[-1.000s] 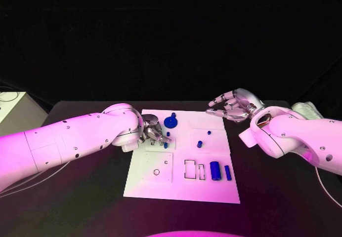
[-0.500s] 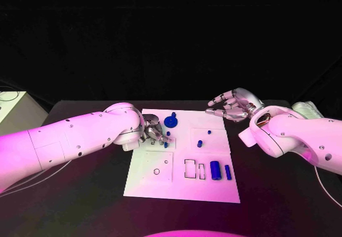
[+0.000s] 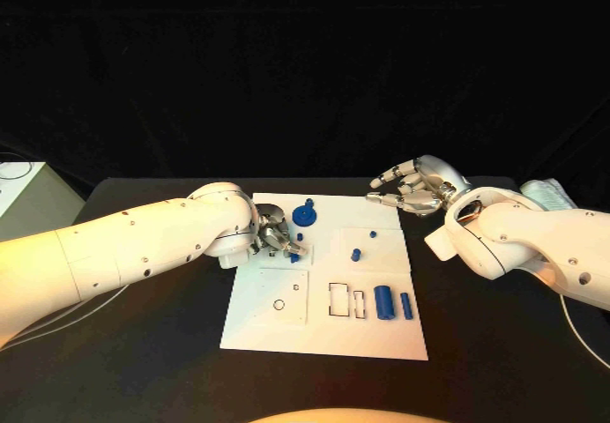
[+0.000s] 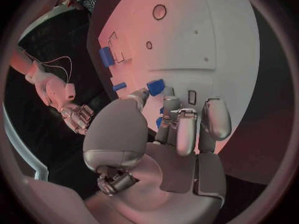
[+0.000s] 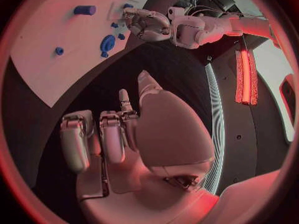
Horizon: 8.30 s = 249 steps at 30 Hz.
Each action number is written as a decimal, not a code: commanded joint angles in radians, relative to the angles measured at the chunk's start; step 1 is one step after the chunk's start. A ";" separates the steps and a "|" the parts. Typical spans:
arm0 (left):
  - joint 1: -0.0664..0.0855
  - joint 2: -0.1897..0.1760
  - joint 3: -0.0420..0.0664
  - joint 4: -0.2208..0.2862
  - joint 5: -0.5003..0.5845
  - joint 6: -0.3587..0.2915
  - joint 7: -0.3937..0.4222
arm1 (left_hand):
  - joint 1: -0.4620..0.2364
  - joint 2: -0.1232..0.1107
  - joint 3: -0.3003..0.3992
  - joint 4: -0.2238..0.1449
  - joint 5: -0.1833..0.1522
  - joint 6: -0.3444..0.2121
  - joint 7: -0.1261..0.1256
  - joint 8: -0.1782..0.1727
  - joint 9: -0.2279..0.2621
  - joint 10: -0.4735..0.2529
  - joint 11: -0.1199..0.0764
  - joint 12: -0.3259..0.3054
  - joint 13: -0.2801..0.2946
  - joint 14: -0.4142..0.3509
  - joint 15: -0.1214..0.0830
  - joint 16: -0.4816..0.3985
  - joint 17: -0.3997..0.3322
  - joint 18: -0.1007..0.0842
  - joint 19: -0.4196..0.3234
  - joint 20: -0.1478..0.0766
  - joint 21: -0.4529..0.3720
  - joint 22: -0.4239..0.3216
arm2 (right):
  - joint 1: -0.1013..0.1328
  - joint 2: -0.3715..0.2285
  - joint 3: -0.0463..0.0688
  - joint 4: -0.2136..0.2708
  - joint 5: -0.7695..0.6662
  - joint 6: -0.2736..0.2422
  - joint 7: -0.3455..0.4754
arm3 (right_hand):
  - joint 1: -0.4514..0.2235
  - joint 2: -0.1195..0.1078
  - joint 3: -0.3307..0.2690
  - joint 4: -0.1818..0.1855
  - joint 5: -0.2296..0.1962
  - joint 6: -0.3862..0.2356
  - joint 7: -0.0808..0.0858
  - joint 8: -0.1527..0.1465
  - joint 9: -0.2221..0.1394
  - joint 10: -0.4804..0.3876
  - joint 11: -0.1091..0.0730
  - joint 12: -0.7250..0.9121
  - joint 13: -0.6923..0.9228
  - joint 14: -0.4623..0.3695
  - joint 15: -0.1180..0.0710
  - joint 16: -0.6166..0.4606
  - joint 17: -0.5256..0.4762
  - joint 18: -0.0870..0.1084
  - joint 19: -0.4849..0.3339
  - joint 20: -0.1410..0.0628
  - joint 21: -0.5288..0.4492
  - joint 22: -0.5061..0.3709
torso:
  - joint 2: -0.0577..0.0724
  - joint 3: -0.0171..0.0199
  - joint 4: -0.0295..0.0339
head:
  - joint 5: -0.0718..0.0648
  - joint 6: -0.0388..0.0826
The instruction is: Assemble the parts on the task board
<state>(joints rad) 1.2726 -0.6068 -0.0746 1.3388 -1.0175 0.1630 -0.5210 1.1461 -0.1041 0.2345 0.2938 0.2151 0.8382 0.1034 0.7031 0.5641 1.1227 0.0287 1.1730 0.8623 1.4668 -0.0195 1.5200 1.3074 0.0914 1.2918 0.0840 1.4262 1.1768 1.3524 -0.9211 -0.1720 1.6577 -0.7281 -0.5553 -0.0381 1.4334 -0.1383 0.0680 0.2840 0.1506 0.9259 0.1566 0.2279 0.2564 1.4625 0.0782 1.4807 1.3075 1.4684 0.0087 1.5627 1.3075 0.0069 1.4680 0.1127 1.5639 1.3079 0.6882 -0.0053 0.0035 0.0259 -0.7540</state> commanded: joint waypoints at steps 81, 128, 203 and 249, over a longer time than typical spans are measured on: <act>-0.001 -0.031 -0.002 0.058 -0.093 -0.114 0.003 | 0.058 -0.152 0.671 -0.249 0.176 0.054 -0.038 0.047 0.151 0.158 -0.038 0.051 0.140 0.104 -0.045 0.051 0.263 -0.029 0.081 -0.034 0.050 0.112 | -0.013 0.004 0.000 -0.006 -0.004 0.019 0.008 | -0.024 0.000 -0.004 0.005 0.003 -0.008 0.000 0.008 0.001 0.014 -0.003 -0.006 0.174 0.094 -0.008 -0.008 0.231 -0.004 0.097 -0.008 -0.005 0.255 | 0.000 0.0006 0.0002 | 0.015 -0.022; -0.002 -0.017 -0.020 0.032 -0.096 -0.071 -0.002 | 0.053 -0.154 0.673 -0.252 0.193 0.060 -0.039 0.045 0.152 0.165 -0.040 0.054 0.149 0.104 -0.047 0.051 0.263 -0.031 0.087 -0.036 0.053 0.119 | -0.013 0.001 0.000 -0.004 -0.005 0.021 0.009 | -0.024 0.000 -0.004 0.005 0.003 -0.008 0.000 0.008 0.001 0.014 -0.003 -0.006 0.174 0.094 -0.008 -0.008 0.231 -0.004 0.097 -0.008 -0.005 0.255 | 0.000 0.0009 0.0005 | 0.017 -0.028; -0.003 -0.018 -0.027 0.008 -0.087 -0.079 -0.002 | -0.125 -0.095 0.159 0.000 0.025 0.107 -0.064 -0.006 0.176 0.190 -0.055 0.069 0.204 0.104 -0.059 0.051 0.263 -0.035 0.104 -0.048 0.045 0.139 | -0.013 -0.002 0.000 -0.004 -0.004 0.013 0.016 | -0.044 -0.001 -0.012 0.006 0.003 -0.014 0.000 0.014 0.001 0.012 -0.004 -0.009 0.171 0.089 -0.008 -0.017 0.215 0.000 0.090 -0.009 -0.019 0.246 | 0.000 -0.0001 0.0008 | 0.011 -0.033; 0.107 0.059 0.070 -0.275 0.041 0.041 0.052 | 0.011 -0.038 0.074 0.001 -0.104 -0.004 0.004 -0.121 0.123 -0.040 0.006 -0.140 -0.073 0.057 -0.005 -0.022 0.155 0.001 -0.021 0.000 -0.048 -0.028 | -0.016 0.004 0.001 -0.025 0.018 -0.010 0.009 | -0.104 0.010 -0.028 0.003 0.005 -0.021 -0.002 0.023 0.001 0.009 -0.005 -0.012 0.168 0.088 -0.010 -0.021 0.209 0.002 0.088 -0.010 -0.025 0.243 | 0.017 0.0045 -0.0105 | 0.019 0.006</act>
<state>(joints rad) 1.3771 -0.5561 -0.0045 1.0764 -0.9756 0.1354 -0.4816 1.1597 -0.1355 0.3052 0.2952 0.1136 0.8362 0.1018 0.5862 0.6878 1.0863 0.0323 1.0337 0.7885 1.4666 -0.0299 1.4939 1.3073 0.0761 1.2721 0.0790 1.3828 1.1482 1.3368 -0.9180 -0.1717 1.6292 -0.7108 -0.5652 -0.0373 1.3357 -0.1303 0.0443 0.2910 0.1506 0.9124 0.1558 0.2473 0.2562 1.4625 0.0782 1.4730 1.3078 1.4648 0.0053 1.5471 1.3073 0.0069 1.4643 0.1092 1.5415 1.3081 0.7020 -0.0015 -0.0063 0.0429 -0.7502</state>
